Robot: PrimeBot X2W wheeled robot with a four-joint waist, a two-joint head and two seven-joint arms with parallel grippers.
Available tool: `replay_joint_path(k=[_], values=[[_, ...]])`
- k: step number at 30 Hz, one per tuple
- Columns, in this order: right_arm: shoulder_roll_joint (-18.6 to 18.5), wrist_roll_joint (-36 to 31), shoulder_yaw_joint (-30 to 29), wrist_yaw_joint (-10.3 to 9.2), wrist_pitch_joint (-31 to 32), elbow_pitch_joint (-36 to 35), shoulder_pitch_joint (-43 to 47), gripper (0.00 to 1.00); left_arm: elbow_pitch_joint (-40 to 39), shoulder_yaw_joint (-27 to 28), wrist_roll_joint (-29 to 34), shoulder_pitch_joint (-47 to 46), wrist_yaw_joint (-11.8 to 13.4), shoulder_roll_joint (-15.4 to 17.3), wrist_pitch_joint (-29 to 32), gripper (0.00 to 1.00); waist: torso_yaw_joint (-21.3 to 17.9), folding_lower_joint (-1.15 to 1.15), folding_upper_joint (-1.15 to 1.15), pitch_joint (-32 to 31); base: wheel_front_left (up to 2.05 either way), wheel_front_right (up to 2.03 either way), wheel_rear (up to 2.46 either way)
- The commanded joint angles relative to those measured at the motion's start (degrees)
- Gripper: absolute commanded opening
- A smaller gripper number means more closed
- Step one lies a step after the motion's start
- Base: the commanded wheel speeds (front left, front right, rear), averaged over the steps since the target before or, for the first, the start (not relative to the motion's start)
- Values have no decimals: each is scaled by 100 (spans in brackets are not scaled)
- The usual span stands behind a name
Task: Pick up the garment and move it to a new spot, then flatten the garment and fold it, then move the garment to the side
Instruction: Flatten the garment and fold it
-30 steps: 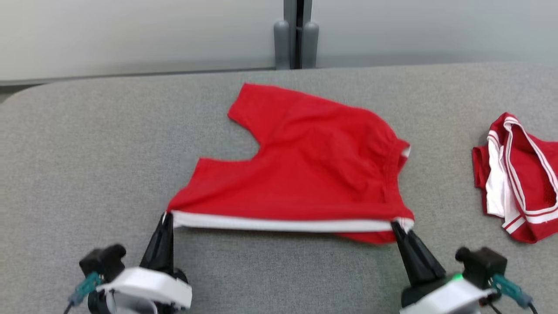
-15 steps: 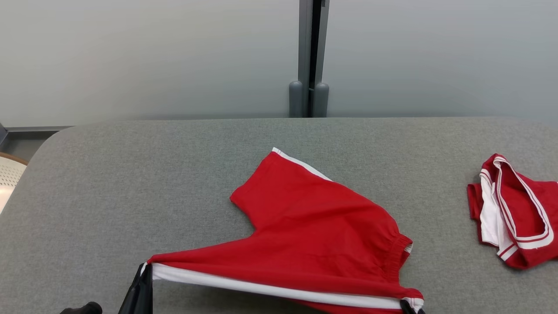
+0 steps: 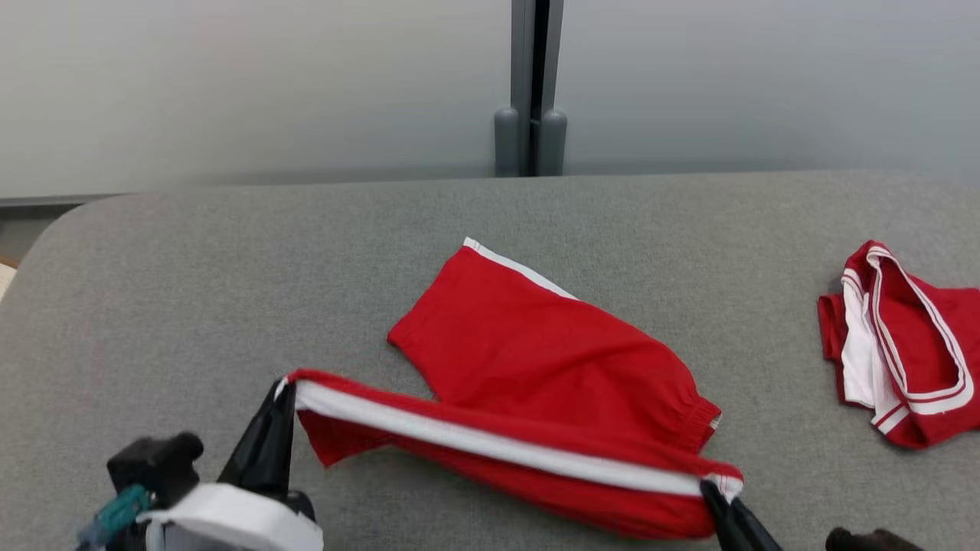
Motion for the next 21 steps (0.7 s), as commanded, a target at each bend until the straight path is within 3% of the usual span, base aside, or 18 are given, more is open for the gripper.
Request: replay_joint_path(k=[1,11,21], values=[[-32,7,-48,-12,-8,-1,-222,0,157,11,-18,-327,-70,53,-12,0,-137,0,0,319,0,0,0],[73,484,-56,-12,-313,533,-1653,0,2649,-341,-70,-3348,-680,-58,176,0,-606,0,0,1648,0,0,0],[116,936,237,-11,-531,1024,-2603,0,4933,-645,-50,-5305,-958,-166,69,0,-962,0,0,2132,0,0,0]])
